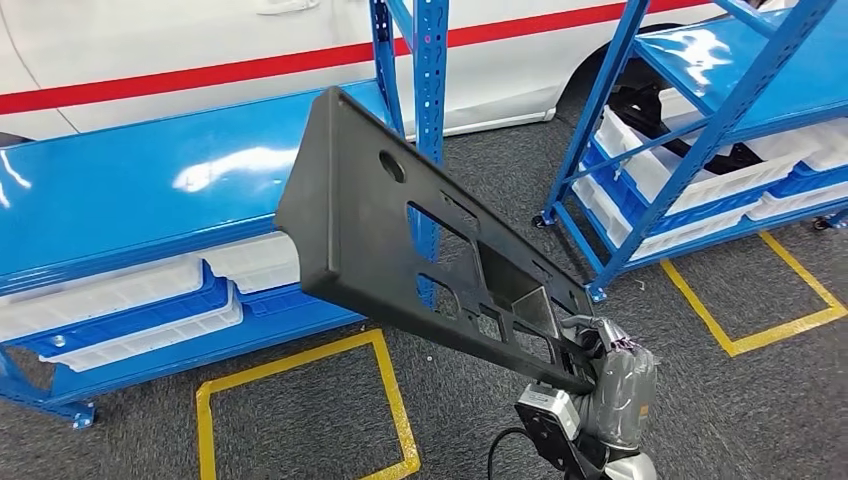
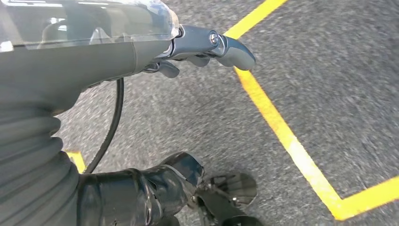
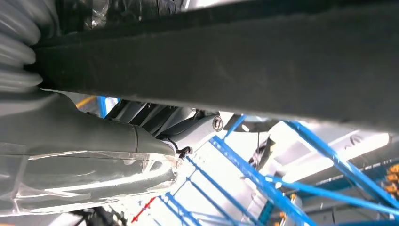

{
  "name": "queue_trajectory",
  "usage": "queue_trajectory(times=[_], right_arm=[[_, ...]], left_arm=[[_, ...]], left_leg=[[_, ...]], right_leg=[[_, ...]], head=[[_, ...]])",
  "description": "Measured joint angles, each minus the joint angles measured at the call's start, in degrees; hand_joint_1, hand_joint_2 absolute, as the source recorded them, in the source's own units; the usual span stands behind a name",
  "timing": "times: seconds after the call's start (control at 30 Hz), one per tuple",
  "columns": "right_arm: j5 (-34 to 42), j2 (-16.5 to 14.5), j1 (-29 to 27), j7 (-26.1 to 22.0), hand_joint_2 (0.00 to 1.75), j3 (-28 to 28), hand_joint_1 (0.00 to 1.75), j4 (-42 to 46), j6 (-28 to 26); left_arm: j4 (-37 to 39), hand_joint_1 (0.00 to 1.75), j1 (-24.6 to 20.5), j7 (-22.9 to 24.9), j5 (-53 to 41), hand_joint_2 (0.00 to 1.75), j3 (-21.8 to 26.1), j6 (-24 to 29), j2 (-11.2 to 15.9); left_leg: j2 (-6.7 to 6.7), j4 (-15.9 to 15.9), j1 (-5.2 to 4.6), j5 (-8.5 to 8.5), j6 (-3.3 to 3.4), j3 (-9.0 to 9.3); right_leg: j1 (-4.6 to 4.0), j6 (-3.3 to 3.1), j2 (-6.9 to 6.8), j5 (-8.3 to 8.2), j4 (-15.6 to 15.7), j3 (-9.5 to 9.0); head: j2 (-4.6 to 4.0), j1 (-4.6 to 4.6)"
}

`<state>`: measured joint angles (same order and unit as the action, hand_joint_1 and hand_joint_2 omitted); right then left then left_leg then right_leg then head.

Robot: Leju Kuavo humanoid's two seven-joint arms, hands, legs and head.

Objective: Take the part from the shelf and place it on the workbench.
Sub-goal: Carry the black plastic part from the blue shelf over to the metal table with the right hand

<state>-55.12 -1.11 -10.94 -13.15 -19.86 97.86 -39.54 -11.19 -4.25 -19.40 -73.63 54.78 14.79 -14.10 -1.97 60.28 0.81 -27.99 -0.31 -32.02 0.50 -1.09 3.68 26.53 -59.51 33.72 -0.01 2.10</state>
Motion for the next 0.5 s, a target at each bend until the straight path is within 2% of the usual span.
queue_trajectory(times=[0.03,0.1,0.17,0.2,0.27,0.3,0.33,0.37,0.4,0.43,0.5], right_arm=[[0.03,-0.25,-0.14,-0.43,1.75,0.12,1.71,0.24,-0.02],[0.68,-0.74,-0.60,-1.53,1.75,0.42,1.71,0.81,-0.09],[1.72,-1.06,-1.24,-2.73,1.75,0.71,1.71,1.48,-0.15],[2.15,-1.17,-1.50,-3.32,1.75,0.82,1.71,1.82,-0.19],[2.64,-1.47,-1.99,-4.46,1.75,1.00,1.71,2.41,-0.22],[2.79,-1.62,-2.28,-4.92,1.75,1.13,1.71,2.59,-0.23],[2.93,-1.77,-2.64,-5.29,1.75,1.28,1.71,2.74,-0.23],[3.04,-1.88,-2.98,-5.50,1.75,1.47,1.71,2.84,-0.24],[3.13,-1.94,-3.26,-5.61,1.75,1.62,1.71,2.92,-0.24],[3.18,-1.97,-3.43,-5.65,1.75,1.72,1.71,3.02,-0.24],[3.24,-2.05,-3.59,-5.70,1.75,1.79,1.71,3.30,-0.25]], left_arm=[[0.00,0.00,-0.08,-0.01,-0.04,1.75,0.01,0.01,0.02],[0.00,0.00,-0.20,0.10,-0.15,1.75,0.03,0.03,0.00],[0.00,0.00,-0.17,0.32,-0.24,1.75,0.04,0.09,-0.04],[0.00,0.00,-0.13,0.40,-0.27,1.75,0.05,0.14,-0.05],[0.00,0.00,-0.02,0.43,-0.32,1.75,0.07,0.20,-0.05],[0.00,0.00,0.05,0.43,-0.33,1.75,0.08,0.21,-0.05],[0.00,0.00,0.10,0.44,-0.34,1.75,0.08,0.21,-0.06],[0.00,0.00,0.12,0.44,-0.34,1.75,0.08,0.22,-0.08],[0.00,0.00,0.12,0.44,-0.35,1.75,0.08,0.22,-0.11],[0.00,0.00,0.09,0.44,-0.35,1.75,0.08,0.25,-0.16],[0.00,0.00,0.01,0.42,-0.37,1.75,0.08,0.31,-0.27]], left_leg=[[-0.54,-1.30,-0.04,0.07,0.17,0.52],[-0.22,-1.71,-0.10,0.04,0.63,0.65],[0.66,-2.22,0.12,0.45,1.41,0.77],[1.17,-2.47,0.24,0.61,1.76,0.82],[2.21,-2.54,0.17,0.65,2.12,0.79],[2.75,-2.49,0.12,0.61,2.16,0.76],[3.29,-2.43,0.10,0.54,2.17,0.73],[3.81,-2.35,0.10,0.45,2.14,0.73],[4.28,-2.25,0.10,0.34,2.06,0.77],[4.73,-2.15,0.10,0.19,1.93,0.86],[5.43,-2.07,-0.05,-0.05,1.51,1.05]], right_leg=[[0.00,0.29,0.40,-0.06,-0.13,0.27],[0.04,0.99,1.08,-0.32,-0.11,0.67],[0.04,1.54,0.22,0.51,-1.24,1.23],[0.00,1.76,-0.74,1.80,-3.20,2.12],[0.15,2.15,-2.60,5.45,-9.88,5.22],[0.24,2.33,-2.93,6.79,-13.19,6.75],[0.32,2.46,-3.13,7.17,-15.09,7.62],[0.36,2.51,-3.30,6.46,-14.87,7.41],[0.38,2.46,-3.60,4.85,-12.44,6.05],[0.34,2.29,-4.24,3.00,-8.37,3.86],[-0.09,1.70,-5.79,0.89,-1.80,0.37]], head=[[-0.01,0.01],[0.00,0.00],[0.00,0.06],[0.01,0.11],[0.01,0.20],[0.01,0.20],[0.01,0.20],[0.01,0.20],[0.01,0.20],[0.01,0.20],[0.00,0.20]])
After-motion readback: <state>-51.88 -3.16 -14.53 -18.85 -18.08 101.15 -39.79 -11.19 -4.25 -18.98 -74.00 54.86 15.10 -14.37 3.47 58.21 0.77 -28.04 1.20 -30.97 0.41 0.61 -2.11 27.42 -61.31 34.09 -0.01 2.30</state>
